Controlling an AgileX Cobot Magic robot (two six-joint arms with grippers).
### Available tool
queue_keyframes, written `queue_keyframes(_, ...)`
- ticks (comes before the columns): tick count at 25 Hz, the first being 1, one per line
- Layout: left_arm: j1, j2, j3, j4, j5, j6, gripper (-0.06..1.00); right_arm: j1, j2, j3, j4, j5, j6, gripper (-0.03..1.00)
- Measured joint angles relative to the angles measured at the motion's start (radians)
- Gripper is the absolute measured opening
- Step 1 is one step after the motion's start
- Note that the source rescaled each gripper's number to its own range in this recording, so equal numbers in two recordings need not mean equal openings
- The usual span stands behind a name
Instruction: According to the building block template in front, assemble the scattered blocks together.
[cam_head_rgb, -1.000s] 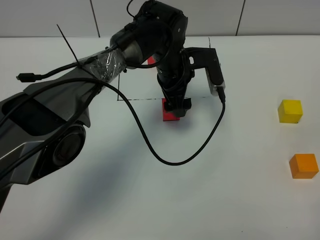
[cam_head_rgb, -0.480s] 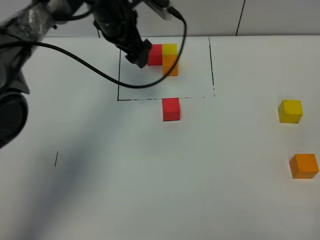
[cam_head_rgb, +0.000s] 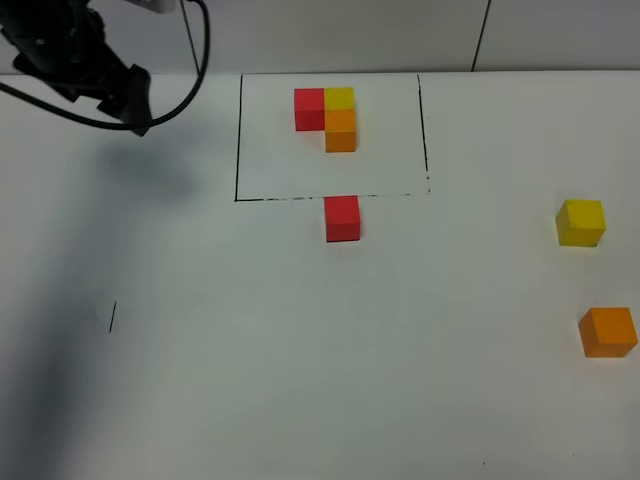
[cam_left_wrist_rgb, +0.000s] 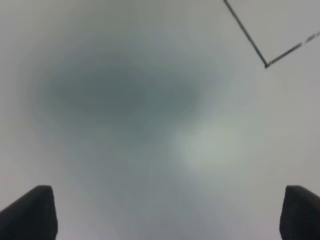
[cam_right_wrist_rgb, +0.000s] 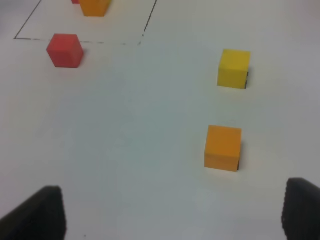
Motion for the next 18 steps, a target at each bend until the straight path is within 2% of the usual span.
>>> queue_keyframes(7, 0.089, -0.263, 0.329, 0.004, -0.062, -0.059, 0.99, 0.000, 0.000, 0.000, 0.000, 0.000, 0.000, 0.75)
queue_keyframes(11, 0.092, -0.437, 0.496, 0.024, -0.092, -0.095, 0.99, 0.000, 0.000, 0.000, 0.000, 0.000, 0.000, 0.75)
queue_keyframes(18, 0.092, -0.742, 0.735, 0.040, -0.116, -0.236, 0.99, 0.000, 0.000, 0.000, 0.000, 0.000, 0.001, 0.75)
